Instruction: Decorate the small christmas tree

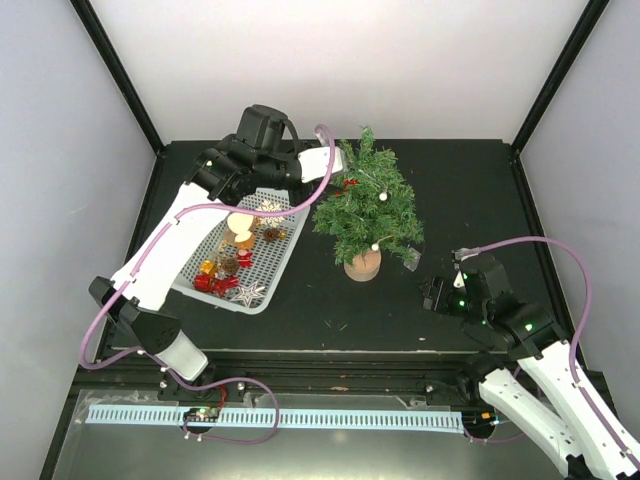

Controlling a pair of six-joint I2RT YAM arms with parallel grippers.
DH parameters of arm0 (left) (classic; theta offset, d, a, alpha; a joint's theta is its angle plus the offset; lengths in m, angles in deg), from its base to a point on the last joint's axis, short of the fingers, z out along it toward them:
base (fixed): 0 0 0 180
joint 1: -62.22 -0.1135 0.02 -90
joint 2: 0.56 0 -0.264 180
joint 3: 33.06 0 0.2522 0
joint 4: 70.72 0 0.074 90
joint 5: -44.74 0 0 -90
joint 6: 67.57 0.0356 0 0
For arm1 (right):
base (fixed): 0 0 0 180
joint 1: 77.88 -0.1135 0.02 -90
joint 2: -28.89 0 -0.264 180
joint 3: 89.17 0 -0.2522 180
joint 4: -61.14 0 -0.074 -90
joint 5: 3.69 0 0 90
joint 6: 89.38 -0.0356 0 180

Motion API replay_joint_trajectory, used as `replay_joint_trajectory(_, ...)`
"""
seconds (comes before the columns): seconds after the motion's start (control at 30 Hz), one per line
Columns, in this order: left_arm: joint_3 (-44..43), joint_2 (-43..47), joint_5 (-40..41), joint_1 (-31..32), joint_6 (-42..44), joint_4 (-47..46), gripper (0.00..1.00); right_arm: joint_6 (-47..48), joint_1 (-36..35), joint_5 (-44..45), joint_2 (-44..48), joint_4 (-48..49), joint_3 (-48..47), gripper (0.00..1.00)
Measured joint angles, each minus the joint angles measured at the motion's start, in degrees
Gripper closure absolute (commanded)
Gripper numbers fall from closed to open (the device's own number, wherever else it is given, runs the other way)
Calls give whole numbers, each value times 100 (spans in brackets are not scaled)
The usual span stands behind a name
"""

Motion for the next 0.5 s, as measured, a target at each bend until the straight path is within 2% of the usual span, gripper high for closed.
replay_joint_trajectory(0.3,448,116,70,-33,17,4,46,2,0,-9,57,-20,0,26)
replay_joint_trajectory(0.5,835,476,2,-321,35,81,43,20,0,-17,94,-44,0,24)
